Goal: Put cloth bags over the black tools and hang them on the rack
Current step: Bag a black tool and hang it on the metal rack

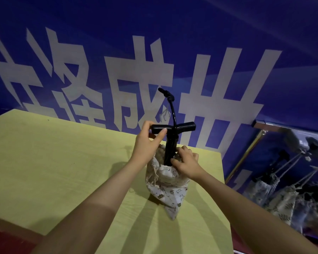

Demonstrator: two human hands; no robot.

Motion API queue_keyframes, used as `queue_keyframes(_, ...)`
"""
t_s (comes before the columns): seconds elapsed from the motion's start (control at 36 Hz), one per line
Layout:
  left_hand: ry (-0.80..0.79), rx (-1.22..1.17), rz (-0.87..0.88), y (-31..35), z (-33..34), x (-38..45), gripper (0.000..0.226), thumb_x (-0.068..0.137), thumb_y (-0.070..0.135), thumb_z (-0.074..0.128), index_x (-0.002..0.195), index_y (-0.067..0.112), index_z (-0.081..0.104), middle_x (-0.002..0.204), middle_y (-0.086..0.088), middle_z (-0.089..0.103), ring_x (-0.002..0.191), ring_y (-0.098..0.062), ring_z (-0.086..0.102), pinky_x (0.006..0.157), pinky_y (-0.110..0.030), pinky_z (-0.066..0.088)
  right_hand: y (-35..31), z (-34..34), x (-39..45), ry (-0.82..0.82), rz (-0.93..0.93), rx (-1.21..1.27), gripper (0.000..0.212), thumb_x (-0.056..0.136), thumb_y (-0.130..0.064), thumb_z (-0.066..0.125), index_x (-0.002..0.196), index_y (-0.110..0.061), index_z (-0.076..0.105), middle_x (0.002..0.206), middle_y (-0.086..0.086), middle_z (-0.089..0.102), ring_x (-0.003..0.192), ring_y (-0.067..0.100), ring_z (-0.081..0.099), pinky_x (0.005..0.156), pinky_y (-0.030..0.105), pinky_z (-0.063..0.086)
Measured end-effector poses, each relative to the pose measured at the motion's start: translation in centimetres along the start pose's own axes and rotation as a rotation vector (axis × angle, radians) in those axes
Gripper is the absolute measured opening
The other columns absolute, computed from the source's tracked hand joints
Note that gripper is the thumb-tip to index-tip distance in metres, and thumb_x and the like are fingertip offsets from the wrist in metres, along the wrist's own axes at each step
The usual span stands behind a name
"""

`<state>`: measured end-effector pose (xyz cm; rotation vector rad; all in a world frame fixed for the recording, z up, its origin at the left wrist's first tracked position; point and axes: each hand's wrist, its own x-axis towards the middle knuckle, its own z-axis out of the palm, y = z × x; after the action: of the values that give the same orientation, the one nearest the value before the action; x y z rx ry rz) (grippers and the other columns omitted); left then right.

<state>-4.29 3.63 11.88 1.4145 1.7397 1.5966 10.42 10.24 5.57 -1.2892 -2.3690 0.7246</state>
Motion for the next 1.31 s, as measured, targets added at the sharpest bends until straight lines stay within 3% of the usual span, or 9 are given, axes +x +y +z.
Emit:
queue_keyframes(0.14,0.015,0.049,0.054,0.4,0.6,0.3,0.024,0.089,0.029,0.062,0.089,0.016,0.043,0.076,0.002,0.057,0.063,-0.008,0.051,0.055,-0.015,0.037,0.5,-0.3,-0.9,0.092,0.007,0.014,0.031,0.091,-0.026,0.051,0.121,-0.016,0.047,0.115,0.003,0.047,0.111,0.022,0.041,0.089,0.032,0.024)
queue_keyframes(0.25,0.031,0.064,0.060,0.8,1.0,0.3,0.024,0.089,0.028,0.062,0.089,0.013,0.042,0.073,0.005,0.055,0.061,-0.005,0.050,0.051,-0.010,0.036,0.6,-0.3,-2.5,0.329,-0.122,-0.015,0.032,0.090,-0.045,0.046,0.104,-0.017,0.049,0.101,-0.004,0.043,0.095,0.015,0.039,0.082,0.028,0.026)
queue_keyframes(0.42,0.011,0.121,0.085,1.4,1.6,0.2,0.026,0.090,0.027,0.062,0.088,0.013,0.039,0.070,0.007,0.051,0.061,-0.005,0.050,0.050,-0.010,0.037,0.4,0.4,-3.2,0.071,-0.344,-0.244,0.070,0.075,-0.071,0.046,0.122,-0.020,0.055,0.116,0.003,0.044,0.103,0.018,0.041,0.084,0.029,0.025)
queue_keyframes(0.47,0.025,0.117,0.078,1.4,1.6,0.1,0.026,0.090,0.026,0.061,0.088,0.014,0.038,0.070,0.008,0.050,0.062,-0.005,0.051,0.051,-0.009,0.037,0.6,0.4,-3.2,0.076,-0.342,-0.378,0.062,0.077,-0.066,0.049,0.122,-0.023,0.057,0.117,0.005,0.046,0.103,0.023,0.042,0.080,0.031,0.025)
queue_keyframes(0.58,0.008,0.147,0.104,1.8,1.6,-0.2,0.027,0.090,0.026,0.061,0.090,0.009,0.040,0.074,0.002,0.052,0.066,-0.016,0.054,0.057,-0.024,0.042,0.8,0.9,-3.8,0.091,-0.449,-0.438,0.022,0.085,-0.027,0.059,0.102,-0.016,0.067,0.106,0.008,0.053,0.093,0.032,0.053,0.071,0.033,0.030)
queue_keyframes(0.67,0.006,0.189,0.122,2.3,1.7,-0.3,0.027,0.091,0.024,0.060,0.090,0.006,0.040,0.072,0.009,0.046,0.062,-0.009,0.050,0.055,-0.024,0.039,0.1,0.6,-4.2,0.068,-0.311,-0.262,0.022,0.088,-0.010,0.051,0.107,-0.013,0.061,0.110,0.005,0.057,0.093,0.030,0.057,0.069,0.039,0.046)
queue_keyframes(0.78,0.009,0.257,0.159,2.4,1.9,-0.3,0.023,0.092,0.025,0.057,0.091,0.011,0.039,0.075,0.008,0.048,0.067,-0.014,0.051,0.053,-0.023,0.039,-0.9,-0.7,-4.1,0.086,-0.223,-0.047,0.034,0.088,-0.002,0.045,0.117,-0.016,0.055,0.113,0.003,0.058,0.097,0.024,0.059,0.073,0.044,0.051)
queue_keyframes(0.97,0.009,0.443,0.332,2.0,2.1,-0.6,0.023,0.096,0.022,0.049,0.116,0.011,0.052,0.112,-0.005,0.060,0.092,-0.025,0.060,0.065,-0.034,0.046,-1.0,-3.2,-3.6,0.138,-0.247,-0.081,0.018,0.092,-0.018,0.055,0.110,-0.016,0.056,0.103,0.001,0.051,0.089,0.021,0.056,0.074,0.041,0.052)
queue_keyframes(1.31,0.020,0.481,0.338,1.8,1.5,0.2,0.026,0.095,0.021,0.052,0.119,0.012,0.060,0.110,-0.005,0.062,0.097,-0.020,0.059,0.075,-0.022,0.041,-2.9,-7.6,-2.9,0.416,-0.119,-0.040,0.024,0.096,-0.028,0.052,0.103,-0.013,0.070,0.097,0.002,0.068,0.084,0.018,0.061,0.073,0.036,0.051)
